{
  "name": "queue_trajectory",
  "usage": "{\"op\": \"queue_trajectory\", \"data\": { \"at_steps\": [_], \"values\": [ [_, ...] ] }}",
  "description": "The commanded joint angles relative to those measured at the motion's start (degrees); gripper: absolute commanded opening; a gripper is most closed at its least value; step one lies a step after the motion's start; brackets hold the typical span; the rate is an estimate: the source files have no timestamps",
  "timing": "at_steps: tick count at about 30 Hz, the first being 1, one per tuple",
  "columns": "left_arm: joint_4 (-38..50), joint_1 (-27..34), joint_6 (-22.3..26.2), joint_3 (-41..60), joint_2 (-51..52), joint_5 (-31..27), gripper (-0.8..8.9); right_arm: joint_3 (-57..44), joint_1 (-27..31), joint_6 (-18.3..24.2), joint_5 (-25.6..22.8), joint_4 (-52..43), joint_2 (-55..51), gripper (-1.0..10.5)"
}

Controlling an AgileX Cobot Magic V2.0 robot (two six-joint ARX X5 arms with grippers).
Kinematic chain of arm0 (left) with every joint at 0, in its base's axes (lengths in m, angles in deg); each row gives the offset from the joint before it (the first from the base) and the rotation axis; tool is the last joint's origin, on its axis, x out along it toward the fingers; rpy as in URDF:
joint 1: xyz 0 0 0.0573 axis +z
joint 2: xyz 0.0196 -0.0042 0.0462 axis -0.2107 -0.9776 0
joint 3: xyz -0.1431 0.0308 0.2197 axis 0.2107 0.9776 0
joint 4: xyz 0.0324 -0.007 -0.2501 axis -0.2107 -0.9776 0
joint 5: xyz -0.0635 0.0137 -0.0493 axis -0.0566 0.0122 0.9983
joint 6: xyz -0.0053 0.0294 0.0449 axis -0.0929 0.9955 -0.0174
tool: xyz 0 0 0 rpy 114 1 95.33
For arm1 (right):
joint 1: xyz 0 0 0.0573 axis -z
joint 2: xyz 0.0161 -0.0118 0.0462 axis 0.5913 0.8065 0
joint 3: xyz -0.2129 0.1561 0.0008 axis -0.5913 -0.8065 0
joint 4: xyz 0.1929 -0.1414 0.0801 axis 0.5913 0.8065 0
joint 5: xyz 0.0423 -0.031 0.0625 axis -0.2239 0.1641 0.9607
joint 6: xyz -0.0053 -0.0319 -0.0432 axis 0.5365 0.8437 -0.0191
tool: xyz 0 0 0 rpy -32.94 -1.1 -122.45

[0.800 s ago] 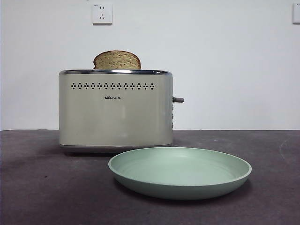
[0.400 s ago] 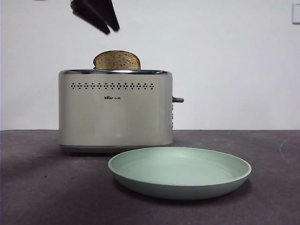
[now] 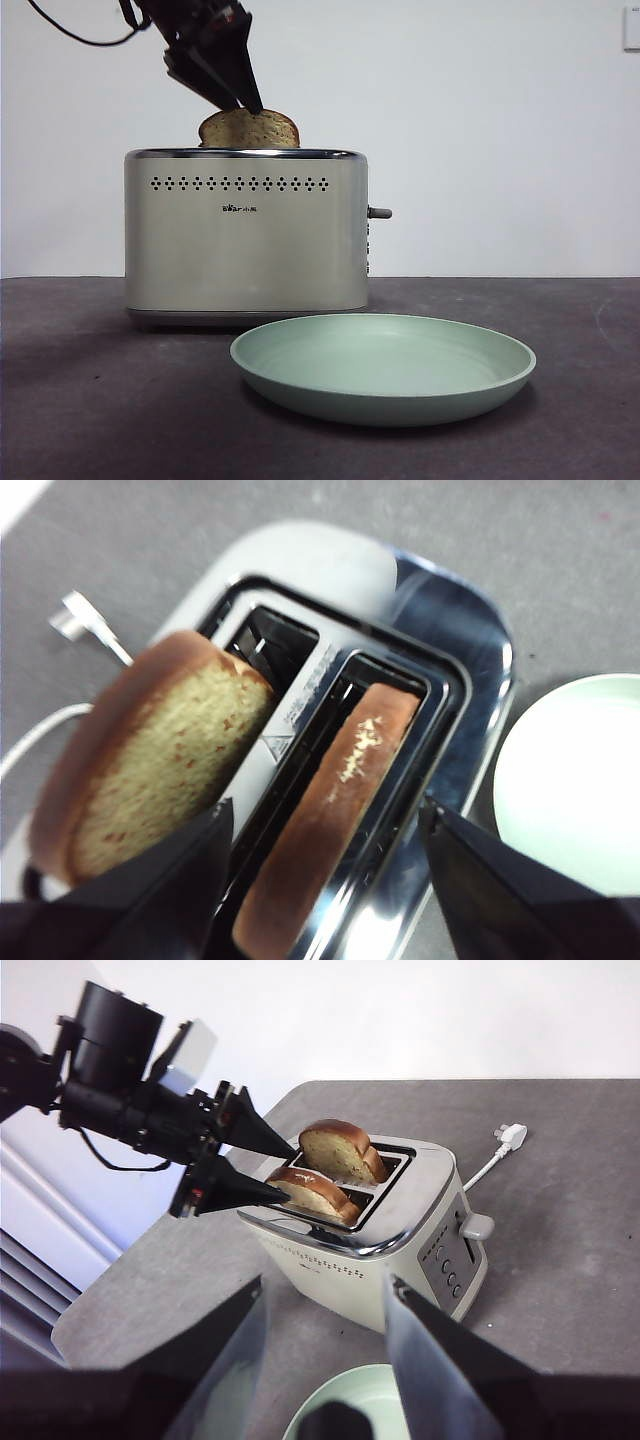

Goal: Take the bread from the toaster,put the bread on the plate,put the plate on the table

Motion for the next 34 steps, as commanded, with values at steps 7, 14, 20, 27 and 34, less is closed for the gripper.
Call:
{"op": "queue_trajectory", "data": {
  "at_steps": [7,14,20,27,34],
  "values": [
    [2.3,0.1,0.7,-0.2,-2.8,0.7,1.0,0.1,-0.2,0.2,-0.2,1.4,0.1,1.9],
    [1.7,0.1,0.7,-0.3,-2.2,-3.7,-0.08,0.1,-0.1,0.5,-2.5,1.6,0.9,1.9],
    [0.8,-1.1,0.4,-0.4,3.5,-4.8,-0.08,0.1,-0.1,3.3,-6.4,6.0,3.4,1.9],
    [2.1,-2.6,-5.9,-0.3,14.4,-4.6,-0.08,0.1,-0.2,3.5,-6.3,10.8,8.5,1.9],
    [0.3,-2.6,-16.0,-0.3,24.3,3.1,-0.08,0.1,-1.3,6.8,-7.5,15.5,14.5,1.9]
  ]
}}
